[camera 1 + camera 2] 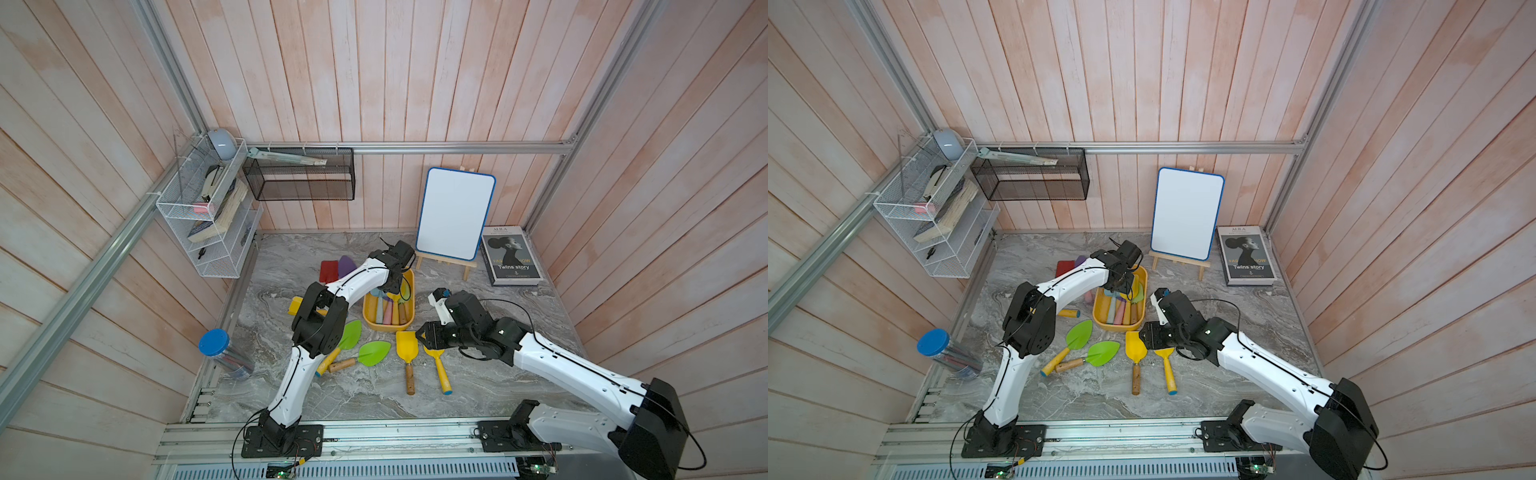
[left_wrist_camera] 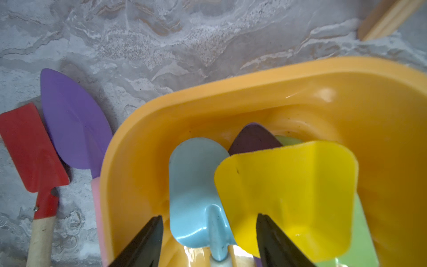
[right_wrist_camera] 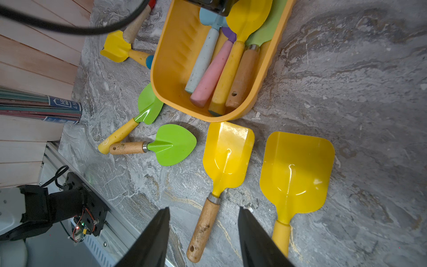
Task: Put the shovel into the storage box
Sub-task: Place the shovel in the storage box, then pick up the shovel from the center of the board.
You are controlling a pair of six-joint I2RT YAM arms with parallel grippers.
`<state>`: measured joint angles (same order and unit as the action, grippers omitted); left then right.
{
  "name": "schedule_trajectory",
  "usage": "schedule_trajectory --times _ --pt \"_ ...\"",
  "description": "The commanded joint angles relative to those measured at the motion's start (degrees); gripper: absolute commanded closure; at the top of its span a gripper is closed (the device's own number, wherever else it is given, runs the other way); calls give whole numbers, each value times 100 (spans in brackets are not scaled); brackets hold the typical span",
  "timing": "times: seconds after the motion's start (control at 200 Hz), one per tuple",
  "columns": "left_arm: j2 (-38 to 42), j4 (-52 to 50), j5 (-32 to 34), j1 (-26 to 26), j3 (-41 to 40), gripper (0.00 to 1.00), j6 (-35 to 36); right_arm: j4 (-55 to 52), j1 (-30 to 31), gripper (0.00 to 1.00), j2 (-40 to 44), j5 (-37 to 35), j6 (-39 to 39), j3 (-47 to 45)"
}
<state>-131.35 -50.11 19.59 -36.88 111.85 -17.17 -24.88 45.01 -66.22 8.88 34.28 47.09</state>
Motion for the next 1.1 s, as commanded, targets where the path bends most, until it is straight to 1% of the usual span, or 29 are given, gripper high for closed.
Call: schedule_trajectory --times 0.0,0.15,0.27,0.315,0.48,0.64,0.765,0.93,1.095 --pt "393 141 337 -95 34 30 -162 -133 -10 47 129 -149 81 -16" --pt "1023 465 465 -226 -466 30 -346 -410 -15 47 414 -411 337 -101" --pt "1824 627 271 -249 -1028 29 -619 -733 -10 47 739 -733 682 -292" --pt "2183 739 139 -245 -1360 29 -717 -856 -10 48 859 -835 830 -413" --pt "3724 1437 -828 -249 -2913 28 -1038 -1088 15 54 1137 -802 1251 -1067" --pt "5063 2078 -1836 -254 -4318 28 -1468 -1019 286 55 1144 -774 1557 -1484" --pt "5959 2403 -2315 -264 -5005 27 -1767 -947 463 54 967 -795 1637 -1571" --pt "6641 2740 -2726 -318 -5497 26 -2174 -822 710 53 618 -791 1729 -1631" --pt "6822 3059 -2917 -497 -5833 26 -2408 -854 918 53 376 -917 1878 -1627"
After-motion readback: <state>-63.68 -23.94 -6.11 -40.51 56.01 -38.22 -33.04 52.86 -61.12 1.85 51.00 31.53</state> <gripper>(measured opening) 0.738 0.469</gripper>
